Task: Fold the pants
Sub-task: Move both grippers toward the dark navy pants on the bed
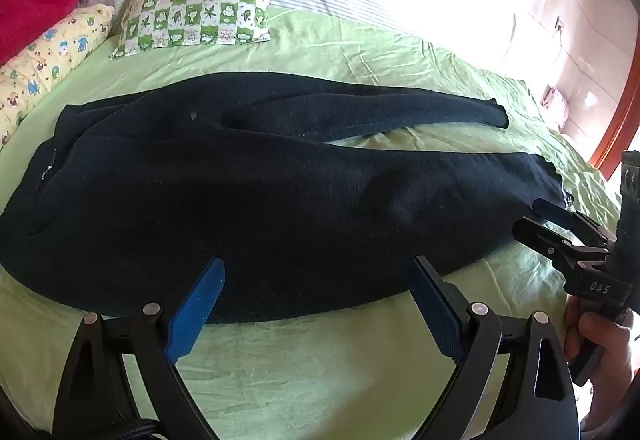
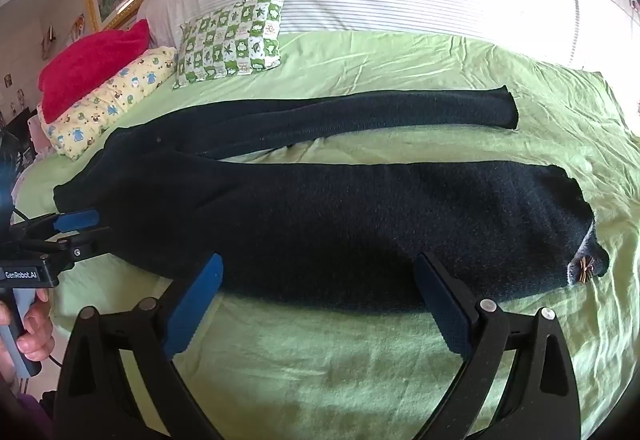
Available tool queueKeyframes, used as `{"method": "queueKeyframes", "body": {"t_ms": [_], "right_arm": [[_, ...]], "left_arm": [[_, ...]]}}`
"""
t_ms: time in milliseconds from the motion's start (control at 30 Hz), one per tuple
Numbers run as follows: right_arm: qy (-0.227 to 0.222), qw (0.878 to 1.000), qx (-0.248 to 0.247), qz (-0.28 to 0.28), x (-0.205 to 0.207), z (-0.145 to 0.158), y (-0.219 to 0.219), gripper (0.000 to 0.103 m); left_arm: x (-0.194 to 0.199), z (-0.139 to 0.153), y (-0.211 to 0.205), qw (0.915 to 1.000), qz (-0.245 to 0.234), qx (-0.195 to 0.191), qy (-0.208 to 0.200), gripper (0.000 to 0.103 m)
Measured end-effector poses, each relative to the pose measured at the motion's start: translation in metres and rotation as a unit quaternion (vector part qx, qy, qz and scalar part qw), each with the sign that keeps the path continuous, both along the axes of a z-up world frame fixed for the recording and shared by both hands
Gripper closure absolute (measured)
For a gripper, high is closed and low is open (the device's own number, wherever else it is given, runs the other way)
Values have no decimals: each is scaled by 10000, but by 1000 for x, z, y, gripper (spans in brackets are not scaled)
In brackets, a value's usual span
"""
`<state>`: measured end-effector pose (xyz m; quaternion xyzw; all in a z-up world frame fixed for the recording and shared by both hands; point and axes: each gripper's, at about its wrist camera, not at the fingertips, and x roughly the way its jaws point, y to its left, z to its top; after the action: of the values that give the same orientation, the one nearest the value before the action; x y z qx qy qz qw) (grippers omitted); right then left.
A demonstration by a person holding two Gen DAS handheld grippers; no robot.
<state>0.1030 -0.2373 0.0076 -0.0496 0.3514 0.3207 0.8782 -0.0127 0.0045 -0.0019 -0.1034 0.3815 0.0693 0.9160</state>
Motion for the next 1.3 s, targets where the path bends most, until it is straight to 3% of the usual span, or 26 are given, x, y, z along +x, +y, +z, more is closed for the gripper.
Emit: {"method": "queueKeyframes", "body": {"t_ms": [1000,1300], "right_arm": [[-144,9999,86,-30,-4,3,-3,7],[-6,9996,260,-94,1,19,-9,7]], "left_arm": [[0,-2,-7,9999,-147,65,13,10],[15,6,-1,9996,-284,-1,26,10]]}}
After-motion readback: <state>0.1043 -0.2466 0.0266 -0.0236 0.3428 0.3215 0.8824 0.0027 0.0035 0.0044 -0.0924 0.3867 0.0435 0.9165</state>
